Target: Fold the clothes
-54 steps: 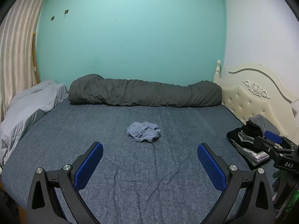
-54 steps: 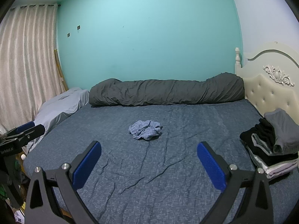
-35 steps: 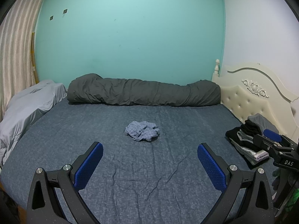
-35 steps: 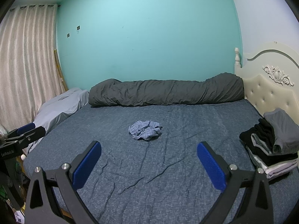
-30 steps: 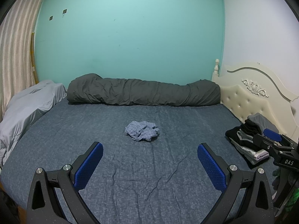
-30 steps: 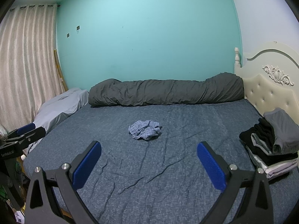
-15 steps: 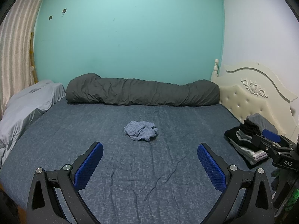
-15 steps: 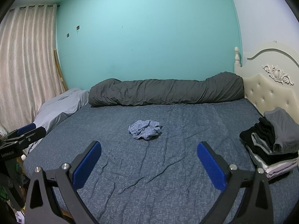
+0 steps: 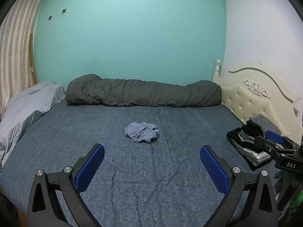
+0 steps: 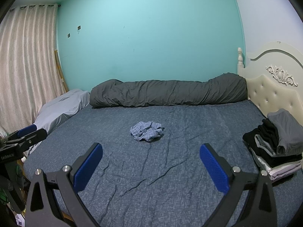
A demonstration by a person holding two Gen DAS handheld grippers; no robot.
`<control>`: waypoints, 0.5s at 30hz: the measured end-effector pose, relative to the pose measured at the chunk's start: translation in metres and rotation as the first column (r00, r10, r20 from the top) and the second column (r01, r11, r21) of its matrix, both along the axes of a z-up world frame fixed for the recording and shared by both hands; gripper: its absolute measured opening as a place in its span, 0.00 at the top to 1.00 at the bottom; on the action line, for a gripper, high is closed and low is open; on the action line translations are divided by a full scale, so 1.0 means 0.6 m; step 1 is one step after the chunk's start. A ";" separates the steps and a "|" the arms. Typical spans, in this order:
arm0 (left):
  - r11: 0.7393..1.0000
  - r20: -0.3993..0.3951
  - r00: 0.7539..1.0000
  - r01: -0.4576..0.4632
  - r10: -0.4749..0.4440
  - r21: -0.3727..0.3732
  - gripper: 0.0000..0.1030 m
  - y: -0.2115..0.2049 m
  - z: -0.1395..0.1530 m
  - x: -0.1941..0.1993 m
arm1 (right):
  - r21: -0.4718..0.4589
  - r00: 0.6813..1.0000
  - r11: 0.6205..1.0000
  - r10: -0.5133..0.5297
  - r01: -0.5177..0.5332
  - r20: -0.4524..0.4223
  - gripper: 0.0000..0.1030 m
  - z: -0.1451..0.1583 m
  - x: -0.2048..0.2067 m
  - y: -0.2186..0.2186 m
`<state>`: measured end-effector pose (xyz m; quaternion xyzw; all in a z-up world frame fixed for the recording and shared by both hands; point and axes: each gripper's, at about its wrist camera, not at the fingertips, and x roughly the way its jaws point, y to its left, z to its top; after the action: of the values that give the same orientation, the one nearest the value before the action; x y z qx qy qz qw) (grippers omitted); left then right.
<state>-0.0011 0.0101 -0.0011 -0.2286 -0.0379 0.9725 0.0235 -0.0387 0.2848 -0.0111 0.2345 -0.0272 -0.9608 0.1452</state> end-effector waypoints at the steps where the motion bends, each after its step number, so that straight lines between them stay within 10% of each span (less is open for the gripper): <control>1: 1.000 0.000 1.000 0.000 0.000 0.000 0.00 0.001 0.001 -0.001 | 0.000 1.000 1.000 -0.001 0.001 0.000 0.00 -0.001 0.000 0.000; 15: 1.000 0.002 1.000 0.002 -0.002 0.000 0.00 0.000 0.001 -0.007 | 0.002 1.000 1.000 -0.005 0.005 0.004 0.00 -0.007 -0.005 0.001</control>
<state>-0.0050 0.0099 -0.0007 -0.2293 -0.0376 0.9723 0.0245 -0.0419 0.2852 -0.0151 0.2363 -0.0273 -0.9607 0.1427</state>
